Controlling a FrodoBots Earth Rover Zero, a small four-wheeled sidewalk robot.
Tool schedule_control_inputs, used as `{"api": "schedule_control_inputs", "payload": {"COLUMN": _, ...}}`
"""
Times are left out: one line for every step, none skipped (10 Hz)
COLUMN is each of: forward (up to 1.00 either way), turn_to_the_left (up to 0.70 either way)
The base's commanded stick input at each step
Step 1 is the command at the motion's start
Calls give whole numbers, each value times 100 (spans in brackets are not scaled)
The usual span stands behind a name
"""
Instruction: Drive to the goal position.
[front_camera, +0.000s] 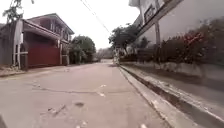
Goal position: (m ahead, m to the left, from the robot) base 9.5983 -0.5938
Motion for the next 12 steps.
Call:
{"api": "schedule_control_inputs", "payload": {"forward": 100, "turn_to_the_left": 0}}
{"api": "schedule_control_inputs", "payload": {"forward": 100, "turn_to_the_left": 0}}
{"api": "schedule_control_inputs", "payload": {"forward": 100, "turn_to_the_left": 0}}
{"api": "schedule_control_inputs", "payload": {"forward": 100, "turn_to_the_left": 0}}
{"api": "schedule_control_inputs", "payload": {"forward": 100, "turn_to_the_left": -8}}
{"api": "schedule_control_inputs", "payload": {"forward": 100, "turn_to_the_left": -27}}
{"api": "schedule_control_inputs", "payload": {"forward": 100, "turn_to_the_left": -39}}
{"api": "schedule_control_inputs", "payload": {"forward": 100, "turn_to_the_left": -38}}
{"api": "schedule_control_inputs", "payload": {"forward": 100, "turn_to_the_left": -37}}
{"api": "schedule_control_inputs", "payload": {"forward": 100, "turn_to_the_left": -22}}
{"api": "schedule_control_inputs", "payload": {"forward": 100, "turn_to_the_left": 0}}
{"api": "schedule_control_inputs", "payload": {"forward": 100, "turn_to_the_left": 0}}
